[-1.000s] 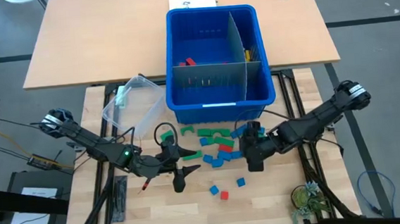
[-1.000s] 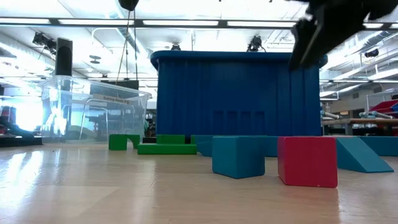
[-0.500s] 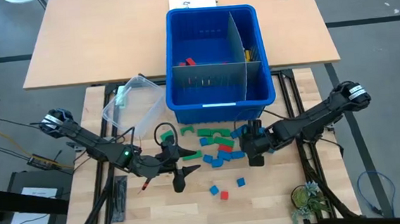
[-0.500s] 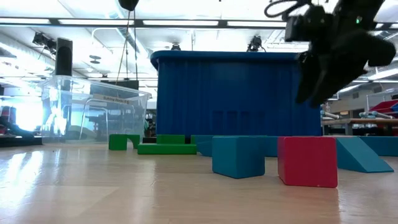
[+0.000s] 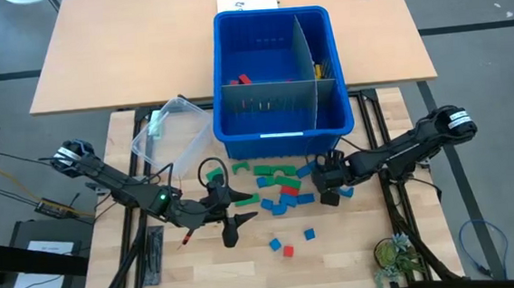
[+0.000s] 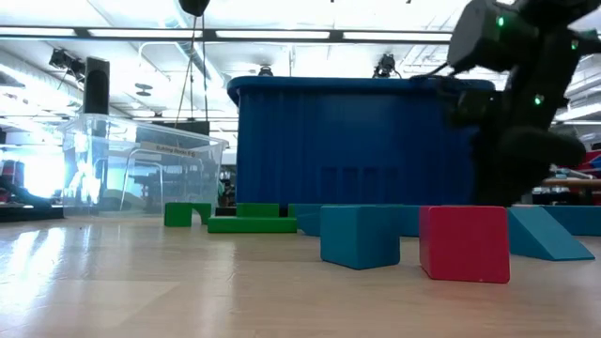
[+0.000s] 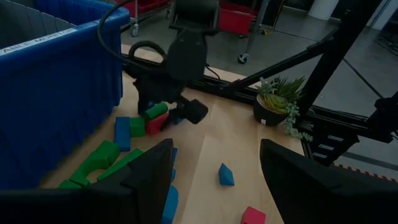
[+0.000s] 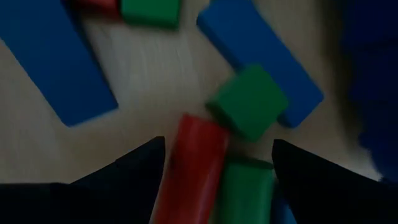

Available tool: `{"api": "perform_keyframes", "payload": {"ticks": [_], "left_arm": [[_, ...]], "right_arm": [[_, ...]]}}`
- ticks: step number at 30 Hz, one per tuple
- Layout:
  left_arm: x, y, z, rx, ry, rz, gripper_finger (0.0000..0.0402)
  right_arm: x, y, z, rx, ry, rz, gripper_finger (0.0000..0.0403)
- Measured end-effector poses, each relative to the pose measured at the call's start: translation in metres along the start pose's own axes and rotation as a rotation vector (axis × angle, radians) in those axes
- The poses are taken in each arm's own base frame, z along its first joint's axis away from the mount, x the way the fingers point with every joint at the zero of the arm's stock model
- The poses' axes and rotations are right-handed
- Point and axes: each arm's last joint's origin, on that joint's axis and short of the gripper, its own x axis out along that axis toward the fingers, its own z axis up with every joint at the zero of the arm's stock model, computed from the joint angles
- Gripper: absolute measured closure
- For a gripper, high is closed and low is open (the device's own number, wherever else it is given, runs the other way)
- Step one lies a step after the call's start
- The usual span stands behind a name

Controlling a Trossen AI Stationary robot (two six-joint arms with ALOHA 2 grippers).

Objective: Sort blocks
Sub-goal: Put the red block into the blue bin

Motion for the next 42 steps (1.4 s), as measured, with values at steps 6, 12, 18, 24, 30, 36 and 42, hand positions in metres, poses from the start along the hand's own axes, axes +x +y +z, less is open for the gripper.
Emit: {"api": "perform_keyframes", "payload": {"ticks": [6, 12, 18, 24, 30, 36, 42], "left_arm": [[0.000, 0.000, 0.000, 0.000, -0.001, 0.000, 0.0154], [0.000, 0.000, 0.000, 0.000, -0.001, 0.000, 0.0154], [0.000, 0.000, 0.000, 0.000, -0.001, -0.001, 0.0154], [0.000, 0.000, 0.000, 0.000, -0.001, 0.000, 0.0154], [0.000, 0.000, 0.000, 0.000, -0.001, 0.000, 0.0154], [0.000, 0.000, 0.000, 0.000, -0.001, 0.000, 0.0154], [0.000, 0.000, 0.000, 0.000, 0.000, 0.000, 0.0154]], "right_arm": [[0.010, -0.002, -0.011, 0.015, 0.017, 0.017, 0.0110], [0.017, -0.004, -0.018, 0.035, -0.005, 0.031, 0.0110], [0.018, -0.004, -0.018, 0.029, -0.008, 0.036, 0.0110], [0.019, -0.007, -0.017, 0.044, -0.001, 0.037, 0.0110], [0.020, -0.009, -0.017, 0.056, 0.004, 0.037, 0.0110], [0.021, -0.009, -0.017, 0.033, 0.003, 0.036, 0.0110], [0.021, -0.009, -0.017, 0.030, 0.003, 0.034, 0.0110]]}}
